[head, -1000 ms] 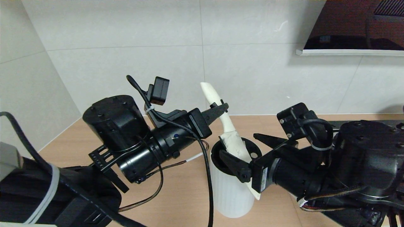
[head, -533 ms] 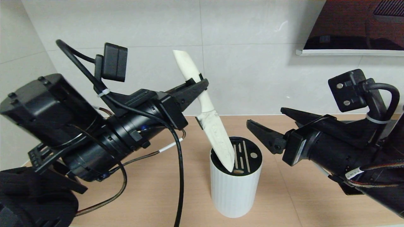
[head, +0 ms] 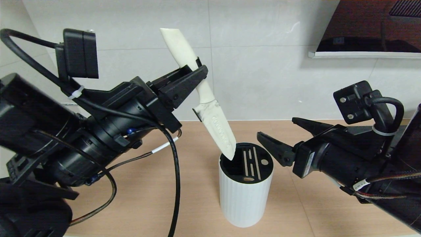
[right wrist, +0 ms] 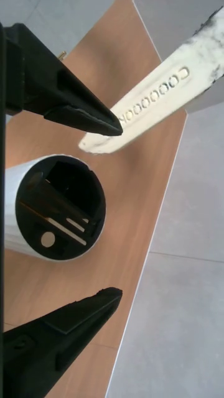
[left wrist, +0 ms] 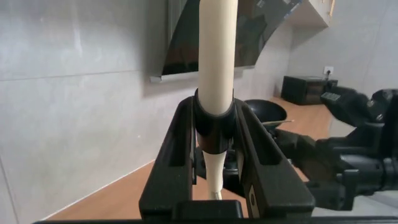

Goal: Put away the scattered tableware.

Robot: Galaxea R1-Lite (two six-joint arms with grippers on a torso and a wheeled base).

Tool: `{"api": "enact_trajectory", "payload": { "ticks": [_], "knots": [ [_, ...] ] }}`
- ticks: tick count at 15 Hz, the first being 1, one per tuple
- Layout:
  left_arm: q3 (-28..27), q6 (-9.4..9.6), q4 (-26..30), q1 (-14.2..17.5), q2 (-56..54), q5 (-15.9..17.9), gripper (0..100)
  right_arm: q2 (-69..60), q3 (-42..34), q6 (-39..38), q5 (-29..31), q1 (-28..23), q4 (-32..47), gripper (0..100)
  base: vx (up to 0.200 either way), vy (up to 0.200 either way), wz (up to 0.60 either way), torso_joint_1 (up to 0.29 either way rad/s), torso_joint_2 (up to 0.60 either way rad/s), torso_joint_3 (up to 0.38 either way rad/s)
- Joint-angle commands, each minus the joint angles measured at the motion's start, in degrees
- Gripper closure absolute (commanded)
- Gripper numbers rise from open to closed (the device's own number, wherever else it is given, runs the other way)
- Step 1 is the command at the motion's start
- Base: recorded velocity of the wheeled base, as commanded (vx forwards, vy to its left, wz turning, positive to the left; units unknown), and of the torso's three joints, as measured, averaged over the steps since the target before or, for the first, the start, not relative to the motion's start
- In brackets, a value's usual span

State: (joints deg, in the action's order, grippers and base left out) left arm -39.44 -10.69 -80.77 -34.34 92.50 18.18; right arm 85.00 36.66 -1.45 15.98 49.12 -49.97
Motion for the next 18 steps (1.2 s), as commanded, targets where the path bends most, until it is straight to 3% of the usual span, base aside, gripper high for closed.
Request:
{"api": "enact_trajectory", "payload": {
  "ticks": [1, 3, 9, 18],
  "knots": [
    [0.41, 1.37, -2.98, 0.06, 3.65, 0.02, 100, 0.25, -0.01, 0.04, 0.01, -0.07, -0.04, 0, 0.0, 0.0, 0.0, 0.0, 0.0, 0.0],
    [1.03, 2.78, -4.65, -0.02, 5.67, 0.02, 100, 0.25, -0.01, 0.04, 0.1, -0.07, -0.04, 0, 0.0, 0.0, 0.0, 0.0, 0.0, 0.0],
    [1.91, 3.57, -9.14, -0.11, 11.38, 0.02, 100, 1.13, -0.09, 0.04, 0.1, -0.07, -0.04, 0, 0.0, 0.0, 0.0, 0.0, 0.0, 0.0],
    [4.46, 4.54, -9.23, -2.57, 18.42, -0.33, 100, 1.66, -0.09, 0.13, 0.19, -0.07, -0.13, 0, 0.0, 0.0, 0.0, 0.0, 0.0, 0.0]
  ]
}}
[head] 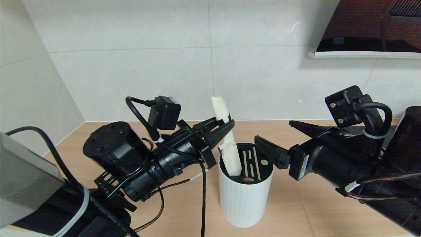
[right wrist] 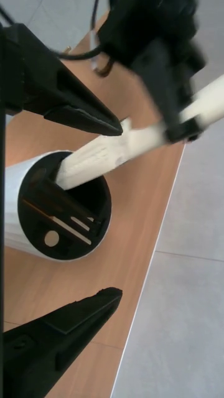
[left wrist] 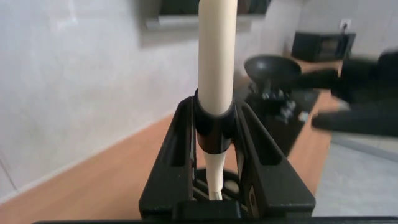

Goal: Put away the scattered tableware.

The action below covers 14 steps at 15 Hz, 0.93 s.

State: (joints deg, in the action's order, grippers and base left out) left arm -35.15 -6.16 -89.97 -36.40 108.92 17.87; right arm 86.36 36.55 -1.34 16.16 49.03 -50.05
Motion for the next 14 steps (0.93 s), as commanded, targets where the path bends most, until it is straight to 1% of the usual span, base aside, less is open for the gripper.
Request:
{"api": "enact_trajectory", "payload": {
  "ticks": [1, 5, 11, 12, 14],
  "knots": [
    [0.17, 0.0, -0.03, -0.78, 2.79, -0.03, 100, 0.3, 0.02, 0.02, 0.01, 0.01, -0.04, 0, 0.0, 0.0, 0.0, 0.0, 0.0, 0.0],
    [0.52, 0.0, -0.03, -1.3, 7.18, -0.21, 100, 0.65, -0.95, 1.6, 0.01, 0.01, -0.13, 0, 0.0, 0.0, 0.0, 0.0, 0.0, 0.0],
    [1.13, 0.0, -0.03, -1.74, 7.53, -0.29, 100, 0.74, -0.95, 1.6, 0.01, -0.08, -0.13, 0, 0.0, 0.0, 0.0, 0.0, 0.0, 0.0],
    [1.22, 0.0, -0.03, -1.74, 7.18, -0.38, 0, 0.74, -0.95, 1.6, 0.01, -0.08, -0.13, 0, 0.0, 0.0, 0.0, 0.0, 0.0, 0.0],
    [1.66, -0.26, -0.03, -1.74, 6.13, -0.82, 0, 0.74, -0.95, 1.6, 0.01, -0.08, -0.13, 0, 0.0, 0.0, 0.0, 0.0, 0.0, 0.0]
  ]
}}
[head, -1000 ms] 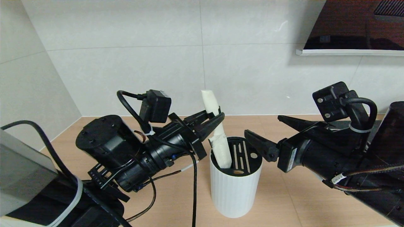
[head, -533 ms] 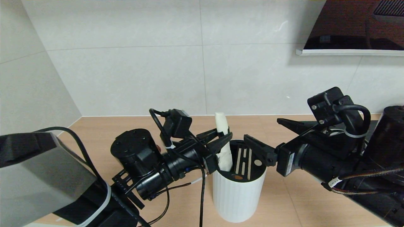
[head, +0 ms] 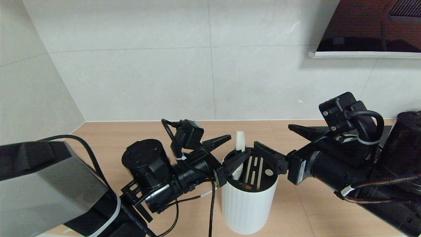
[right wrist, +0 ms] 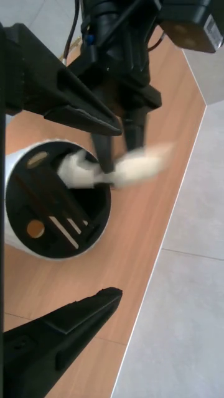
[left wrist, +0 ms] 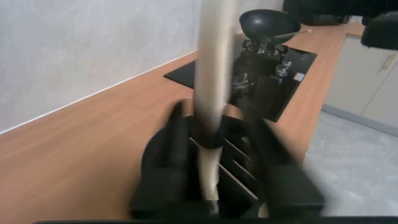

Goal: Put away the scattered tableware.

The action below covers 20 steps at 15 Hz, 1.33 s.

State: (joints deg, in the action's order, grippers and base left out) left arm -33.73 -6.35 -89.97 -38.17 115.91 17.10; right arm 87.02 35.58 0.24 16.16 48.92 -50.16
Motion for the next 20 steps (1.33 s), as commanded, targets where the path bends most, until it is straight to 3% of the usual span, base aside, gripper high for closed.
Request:
{"api": "enact_trajectory", "payload": {
  "ticks": [1, 6, 9, 11, 13, 16, 18, 20],
  "knots": [
    [0.25, -0.06, -0.03, -0.06, -0.95, -0.14, 0, 0.08, 0.01, 0.02, 0.01, 0.03, -0.02, 0, 0.0, 0.0, 0.0, 0.0, 0.0, 0.0],
    [0.25, -0.68, -0.03, -0.15, -2.88, -0.84, 0, 0.17, 0.19, 0.02, 0.01, -0.23, -0.28, 0, 0.0, 0.0, 0.0, 0.0, 0.0, 0.0],
    [0.68, -1.73, -0.03, -0.24, -12.37, -1.72, 0, -0.18, 1.77, 0.02, 0.62, -5.85, -1.43, 0, 0.0, 0.0, 0.0, 0.0, 0.0, 0.0],
    [1.74, -2.97, -0.03, 0.46, -21.43, -4.27, 0, -0.97, 1.24, 0.11, 0.8, -9.81, -4.5, 0, 0.0, 0.0, 0.0, 0.0, 0.0, 0.0],
    [5.43, -2.97, -0.03, 0.9, -28.98, -6.91, 0, -3.87, -0.78, 0.72, 3.0, -12.62, -7.93, 0, 0.0, 0.0, 0.0, 0.0, 0.0, 0.0],
    [15.27, -2.97, 2.69, 2.92, -40.23, -6.91, 0, -13.01, -8.43, 1.16, 6.07, -17.54, -10.3, 0, 0.0, 0.0, 0.0, 0.0, 0.0, 0.0],
    [24.77, -3.14, 5.5, 8.29, -51.48, -6.91, 0, -24.09, -19.15, 1.25, 5.28, -25.54, -9.95, 0, 0.0, 0.0, 0.0, 0.0, 0.0, 0.0],
    [33.73, -4.9, 9.63, 11.01, -64.4, -6.91, 0, -34.02, -25.3, 1.16, 3.7, -30.99, -7.84, 0, 0.0, 0.0, 0.0, 0.0, 0.0, 0.0]
  ]
}}
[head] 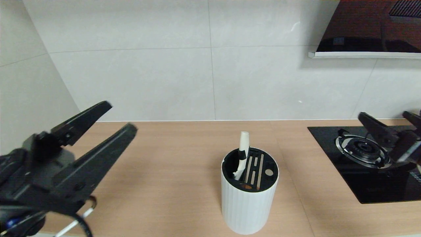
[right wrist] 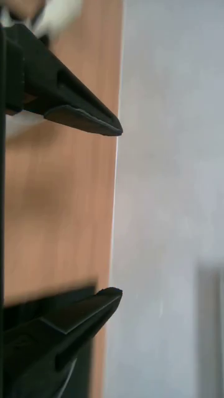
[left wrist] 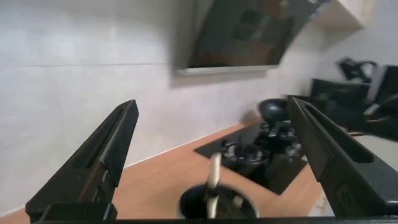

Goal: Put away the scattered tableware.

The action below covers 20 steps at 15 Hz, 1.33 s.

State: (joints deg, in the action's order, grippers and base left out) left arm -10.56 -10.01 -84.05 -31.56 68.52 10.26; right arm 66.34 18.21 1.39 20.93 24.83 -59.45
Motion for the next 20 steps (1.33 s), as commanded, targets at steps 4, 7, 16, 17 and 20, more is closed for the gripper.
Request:
{"api": "enact_trajectory", "payload": {
  "ticks": [4, 7, 16, 17, 20],
  "knots": [
    [8.98, -7.75, 38.7, 15.21, -50.95, 0.63, 0, -39.36, -7.75, 3.71, -1.16, -9.72, 25.79, 0, 0.0, 0.0, 0.0, 0.0, 0.0, 0.0],
    [7.48, -8.71, 54.61, 23.3, -63.07, 4.68, 0, -53.86, -4.85, 4.06, -1.51, -13.76, 44.95, 0, 0.0, 0.0, 0.0, 0.0, 0.0, 0.0],
    [10.56, 2.01, 70.43, 32.26, -68.44, -7.54, 0, -66.25, -18.12, 4.59, -2.74, -25.18, 51.98, 0, 0.0, 0.0, 0.0, 0.0, 0.0, 0.0],
    [10.56, 7.02, 78.52, 32.26, -68.44, -7.72, 0, -66.25, -18.12, 3.62, -3.18, -25.18, 55.23, 0, 0.0, 0.0, 0.0, 0.0, 0.0, 0.0],
    [9.68, 10.27, 83.35, 32.18, -68.52, -4.73, 0, -66.25, -18.04, -0.77, -9.24, -25.1, 56.9, 0, 0.0, 0.0, 0.0, 0.0, 0.0, 0.0]
  ]
}}
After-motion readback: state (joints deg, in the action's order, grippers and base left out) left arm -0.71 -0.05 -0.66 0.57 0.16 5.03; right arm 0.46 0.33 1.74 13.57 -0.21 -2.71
